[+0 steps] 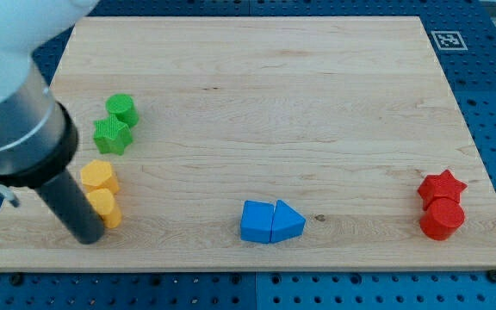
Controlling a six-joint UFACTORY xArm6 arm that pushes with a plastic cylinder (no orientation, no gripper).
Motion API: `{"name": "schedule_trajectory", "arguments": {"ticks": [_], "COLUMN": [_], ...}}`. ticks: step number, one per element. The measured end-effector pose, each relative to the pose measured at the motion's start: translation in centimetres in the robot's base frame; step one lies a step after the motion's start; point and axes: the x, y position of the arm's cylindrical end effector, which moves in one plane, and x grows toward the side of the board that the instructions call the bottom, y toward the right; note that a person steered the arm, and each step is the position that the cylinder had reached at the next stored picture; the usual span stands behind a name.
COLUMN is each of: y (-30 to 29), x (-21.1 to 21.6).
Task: Place the blue blocks left to the red blocks
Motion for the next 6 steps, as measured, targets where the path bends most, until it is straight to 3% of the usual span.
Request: {"name": "schedule_trajectory", "arguments": {"ticks": [4, 6], "y": [18.5, 21.4], "x": [0.2, 0.7]}}
